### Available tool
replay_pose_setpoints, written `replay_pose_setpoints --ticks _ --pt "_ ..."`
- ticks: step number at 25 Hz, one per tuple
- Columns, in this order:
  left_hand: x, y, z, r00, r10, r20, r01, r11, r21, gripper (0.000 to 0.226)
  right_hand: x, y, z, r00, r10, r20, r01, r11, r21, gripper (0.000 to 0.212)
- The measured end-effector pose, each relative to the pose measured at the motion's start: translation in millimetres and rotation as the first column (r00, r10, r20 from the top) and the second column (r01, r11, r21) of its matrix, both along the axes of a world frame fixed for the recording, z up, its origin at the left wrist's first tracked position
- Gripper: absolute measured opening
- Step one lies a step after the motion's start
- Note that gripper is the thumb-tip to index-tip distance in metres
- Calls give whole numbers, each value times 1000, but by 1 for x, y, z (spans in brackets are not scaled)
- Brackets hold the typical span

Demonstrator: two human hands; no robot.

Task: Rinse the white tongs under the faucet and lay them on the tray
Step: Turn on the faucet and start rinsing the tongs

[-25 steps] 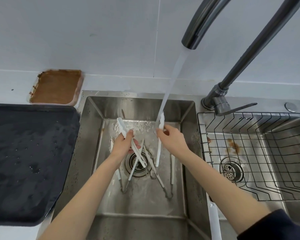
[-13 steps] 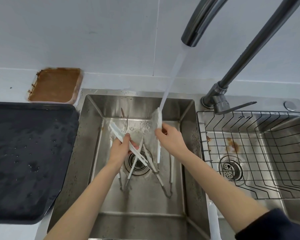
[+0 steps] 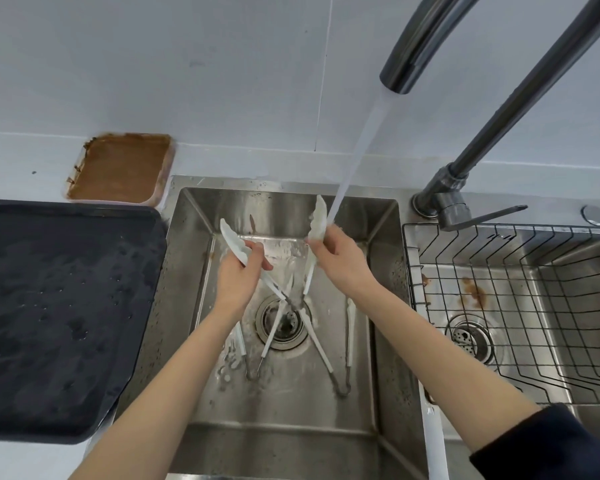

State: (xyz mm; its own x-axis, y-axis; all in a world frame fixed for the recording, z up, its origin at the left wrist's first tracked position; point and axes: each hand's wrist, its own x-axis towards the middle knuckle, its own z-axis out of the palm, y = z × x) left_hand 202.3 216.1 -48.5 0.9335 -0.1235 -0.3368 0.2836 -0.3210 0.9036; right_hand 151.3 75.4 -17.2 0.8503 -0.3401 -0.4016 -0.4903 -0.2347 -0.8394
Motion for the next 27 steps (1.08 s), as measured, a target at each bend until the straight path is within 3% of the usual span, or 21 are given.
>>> replay_pose_setpoints --ticks 4,6,8,10,12,15,18,20,23,27 --pt "6 -13 0 959 74 -274 -121 980 -158 16 0 -6 11 998 -34 58 38 997 -69 36" --pt "5 -20 1 937 24 -347 -69 991 -118 41 -1 -10 13 997 -61 53 66 993 -100 44" --pt "3 -30 7 954 -56 -296 62 998 12 60 -1 -11 12 995 -90 42 95 987 -133 50" --pt "0 -40 21 980 -125 -152 140 986 94 53 -2 -11 11 993 -109 38 114 980 -165 47" --pt "-3 -48 35 977 -200 -74 199 980 -20 38 -4 -10 13 994 -100 33 104 979 -177 39" --pt "-3 -59 47 966 -220 -134 189 960 -208 33 -6 -8 16 998 -49 39 55 983 -178 37" --pt "-2 -65 48 980 -168 -110 143 968 -208 13 -10 -10 19 999 -8 34 13 989 -144 41" --pt "-3 -66 46 983 -139 -121 109 967 -230 14 -15 -15 18 1000 7 21 -4 994 -107 44" --pt "-4 -64 43 963 -104 -248 -2 920 -392 14 -25 -21 12 997 -77 -21 77 997 18 45" --pt "-4 -63 42 909 -102 -404 -144 833 -534 14 -40 -27 -19 926 -140 -351 229 946 229 55"
